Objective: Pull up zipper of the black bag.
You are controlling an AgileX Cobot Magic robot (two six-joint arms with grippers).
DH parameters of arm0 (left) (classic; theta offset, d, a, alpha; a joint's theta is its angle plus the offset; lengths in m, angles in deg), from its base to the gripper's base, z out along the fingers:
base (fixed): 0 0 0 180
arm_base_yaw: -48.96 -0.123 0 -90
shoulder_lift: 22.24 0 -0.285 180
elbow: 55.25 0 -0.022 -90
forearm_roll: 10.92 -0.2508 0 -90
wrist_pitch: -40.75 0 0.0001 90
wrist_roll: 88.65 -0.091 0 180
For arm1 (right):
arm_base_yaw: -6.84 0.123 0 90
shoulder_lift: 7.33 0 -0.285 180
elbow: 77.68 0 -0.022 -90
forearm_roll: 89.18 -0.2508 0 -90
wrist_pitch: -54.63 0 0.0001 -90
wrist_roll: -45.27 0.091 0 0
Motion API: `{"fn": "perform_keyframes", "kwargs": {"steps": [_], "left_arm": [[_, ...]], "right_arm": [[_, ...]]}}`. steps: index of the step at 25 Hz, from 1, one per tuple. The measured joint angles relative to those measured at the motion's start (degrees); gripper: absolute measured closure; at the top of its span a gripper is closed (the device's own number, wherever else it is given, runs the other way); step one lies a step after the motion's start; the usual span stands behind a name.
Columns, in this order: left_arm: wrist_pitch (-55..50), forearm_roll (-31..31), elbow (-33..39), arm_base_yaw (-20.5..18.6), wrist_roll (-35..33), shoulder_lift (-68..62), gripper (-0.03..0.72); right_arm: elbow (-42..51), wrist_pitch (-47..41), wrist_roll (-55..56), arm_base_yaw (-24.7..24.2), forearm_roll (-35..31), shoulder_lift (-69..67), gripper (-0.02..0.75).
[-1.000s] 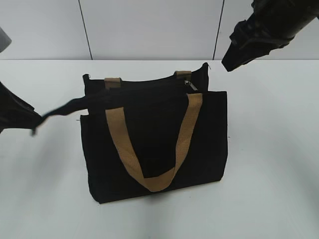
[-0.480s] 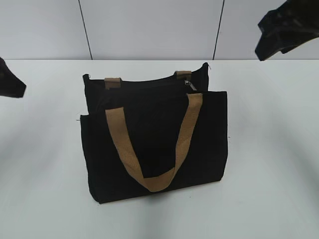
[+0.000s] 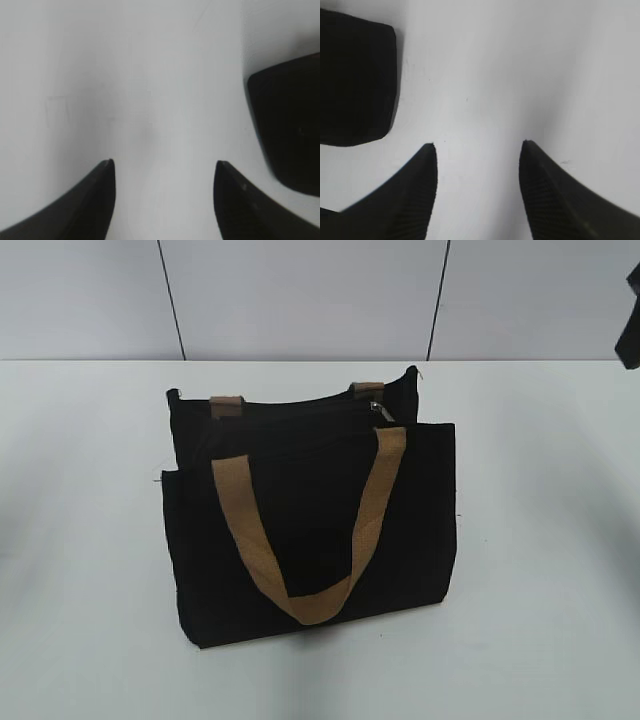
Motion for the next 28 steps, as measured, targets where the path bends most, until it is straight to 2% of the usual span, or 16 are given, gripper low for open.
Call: {"fn": "perform_keyframes", "kwargs": {"steps": [4, 15, 19, 28], "left_arm": [[-2.03, -0.93, 2.36, -0.02, 0.35, 4.83, 0.225], [-0.23, -0.22, 18.3, -0.02, 0.42, 30.19, 0.226], [-0.39, -0.16, 22.04, -0.02, 0.42, 37.75, 0.228], [-3.07, 0.16, 27.78, -0.02, 0.42, 51.94, 0.228]], "right_arm": [[4.09, -0.39, 0.0, 0.0, -1.1, 5.95, 0.326], [34.56, 6.34, 0.05, 0.0, -1.52, 30.31, 0.326], [42.0, 6.5, 0.05, 0.0, -1.54, 40.25, 0.326], [49.83, 6.59, 0.05, 0.0, -1.54, 56.75, 0.326]]}}
